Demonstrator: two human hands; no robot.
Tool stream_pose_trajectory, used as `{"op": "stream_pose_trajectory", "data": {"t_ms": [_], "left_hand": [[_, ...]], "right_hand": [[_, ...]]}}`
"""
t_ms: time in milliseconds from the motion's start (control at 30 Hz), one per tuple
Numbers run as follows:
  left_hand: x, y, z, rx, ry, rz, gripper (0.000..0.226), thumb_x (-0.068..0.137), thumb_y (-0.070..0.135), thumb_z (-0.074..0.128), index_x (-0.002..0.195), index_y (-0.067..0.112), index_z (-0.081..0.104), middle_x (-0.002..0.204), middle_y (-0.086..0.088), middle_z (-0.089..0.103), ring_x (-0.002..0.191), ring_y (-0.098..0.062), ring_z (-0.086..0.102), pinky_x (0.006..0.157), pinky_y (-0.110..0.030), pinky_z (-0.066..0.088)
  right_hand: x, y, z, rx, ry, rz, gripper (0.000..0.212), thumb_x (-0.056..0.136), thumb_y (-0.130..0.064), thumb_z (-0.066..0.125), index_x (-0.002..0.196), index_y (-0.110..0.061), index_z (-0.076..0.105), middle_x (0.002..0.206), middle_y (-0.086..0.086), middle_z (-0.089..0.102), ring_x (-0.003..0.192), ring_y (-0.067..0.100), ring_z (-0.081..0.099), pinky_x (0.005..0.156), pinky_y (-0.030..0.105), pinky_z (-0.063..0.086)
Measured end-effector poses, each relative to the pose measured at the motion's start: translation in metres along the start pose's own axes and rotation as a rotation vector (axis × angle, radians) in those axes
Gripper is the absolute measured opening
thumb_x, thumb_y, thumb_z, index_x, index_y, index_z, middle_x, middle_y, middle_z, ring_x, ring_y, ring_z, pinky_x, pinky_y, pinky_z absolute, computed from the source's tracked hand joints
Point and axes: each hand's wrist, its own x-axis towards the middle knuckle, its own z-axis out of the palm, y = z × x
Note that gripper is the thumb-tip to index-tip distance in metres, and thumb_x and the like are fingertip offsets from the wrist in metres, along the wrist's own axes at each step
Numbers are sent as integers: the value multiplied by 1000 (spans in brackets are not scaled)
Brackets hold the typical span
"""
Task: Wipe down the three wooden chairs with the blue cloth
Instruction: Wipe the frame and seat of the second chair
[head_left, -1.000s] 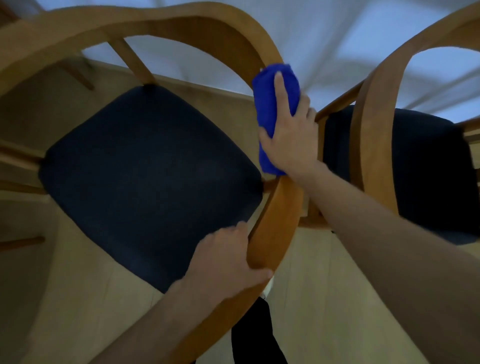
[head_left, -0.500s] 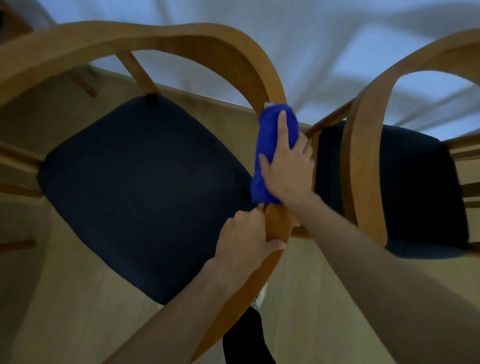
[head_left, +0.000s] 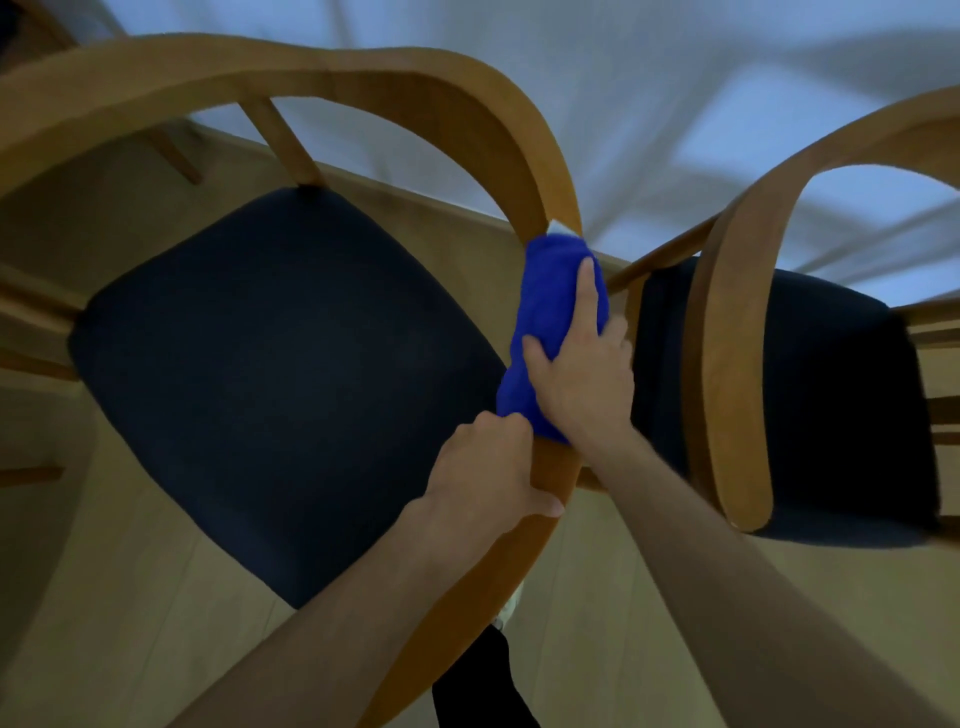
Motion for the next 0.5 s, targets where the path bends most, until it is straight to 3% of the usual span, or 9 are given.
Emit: {"op": "stream_pose_trajectory", "data": {"t_ms": [100, 333, 433, 500], "left_hand": [[2, 5, -3, 67, -44, -2, 43, 76, 48, 74, 88, 20, 43, 88, 0, 49, 79, -15, 54, 70, -29, 46], [14, 13, -10, 165, -174, -10, 58, 77, 48, 73, 117, 14, 49, 104, -4, 53, 94, -22, 60, 83, -36, 53], [17, 16, -18, 193, -170, -22, 58, 75, 51, 74, 113, 16, 48, 104, -2, 53, 93, -21, 59, 80, -34, 52], [21, 13, -23, 65, -74, -57, 49, 75, 55, 72, 99, 19, 48, 94, 1, 54, 81, -15, 58, 72, -29, 51]], "right_hand": [[-1, -5, 2, -50, 25, 18, 91, 92, -45, 58, 155, -30, -6, 142, 18, 35, 121, 32, 46, 98, 48, 45], [116, -67, -9, -297, 225, -338, 82, 91, -45, 57, 156, -28, 9, 144, 21, 35, 120, 36, 47, 96, 48, 45], [141, -87, -16, -334, 197, -427, 77, 91, -44, 55, 154, -32, 12, 143, 19, 36, 118, 34, 47, 93, 46, 44], [141, -82, -18, -276, 165, -447, 78, 90, -44, 56, 154, -33, 13, 142, 18, 36, 116, 32, 48, 93, 45, 45]]}}
